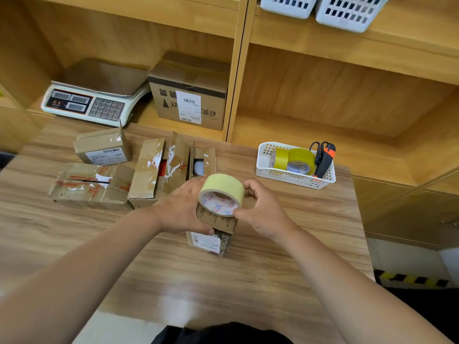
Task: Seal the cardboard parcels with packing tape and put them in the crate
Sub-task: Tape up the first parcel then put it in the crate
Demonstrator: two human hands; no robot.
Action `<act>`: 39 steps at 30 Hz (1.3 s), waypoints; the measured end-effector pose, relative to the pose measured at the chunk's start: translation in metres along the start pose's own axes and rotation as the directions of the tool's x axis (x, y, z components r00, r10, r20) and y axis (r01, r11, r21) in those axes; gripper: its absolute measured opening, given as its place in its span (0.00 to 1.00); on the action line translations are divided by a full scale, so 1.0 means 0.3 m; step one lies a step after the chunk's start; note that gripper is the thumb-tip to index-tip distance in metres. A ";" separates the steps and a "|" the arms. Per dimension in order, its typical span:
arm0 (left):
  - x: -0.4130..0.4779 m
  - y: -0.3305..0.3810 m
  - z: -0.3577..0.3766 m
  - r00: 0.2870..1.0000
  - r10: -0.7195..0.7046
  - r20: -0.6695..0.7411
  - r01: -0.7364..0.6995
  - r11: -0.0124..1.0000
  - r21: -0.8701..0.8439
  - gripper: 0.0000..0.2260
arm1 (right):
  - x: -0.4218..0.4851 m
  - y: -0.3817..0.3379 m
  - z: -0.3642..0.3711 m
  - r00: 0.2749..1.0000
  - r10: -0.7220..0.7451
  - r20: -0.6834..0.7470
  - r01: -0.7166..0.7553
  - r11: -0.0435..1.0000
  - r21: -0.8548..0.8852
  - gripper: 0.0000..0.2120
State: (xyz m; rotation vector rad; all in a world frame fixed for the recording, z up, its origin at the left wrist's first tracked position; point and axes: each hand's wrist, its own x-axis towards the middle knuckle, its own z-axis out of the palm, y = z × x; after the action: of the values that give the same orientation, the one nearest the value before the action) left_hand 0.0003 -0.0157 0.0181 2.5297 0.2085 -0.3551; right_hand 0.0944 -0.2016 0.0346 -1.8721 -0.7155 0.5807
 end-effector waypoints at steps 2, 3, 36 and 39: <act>0.001 0.006 -0.002 1.000 0.006 -0.005 -0.006 1.000 0.025 0.56 | 0.005 -0.007 -0.015 1.000 -0.004 -0.001 0.004 1.000 -0.013 0.17; -0.001 0.011 -0.005 1.000 0.002 -0.010 -0.002 0.999 0.044 0.56 | 0.002 -0.010 -0.025 1.000 -0.002 0.005 0.002 1.000 -0.026 0.17; 0.008 -0.011 0.020 0.999 0.042 -0.031 -0.041 0.999 0.031 0.56 | -0.090 0.098 -0.196 0.974 0.073 0.213 0.141 0.537 -0.832 0.27; 0.008 -0.007 0.019 0.998 0.056 -0.029 -0.054 0.997 0.052 0.56 | -0.098 0.106 -0.166 0.971 0.097 0.220 0.150 0.470 -0.870 0.21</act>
State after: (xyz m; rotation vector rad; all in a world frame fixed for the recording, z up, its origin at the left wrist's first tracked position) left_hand 0.0010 -0.0170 0.0116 2.5874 0.1429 -0.3040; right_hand 0.1141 -0.2642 0.0262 -2.7823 -1.4101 0.4313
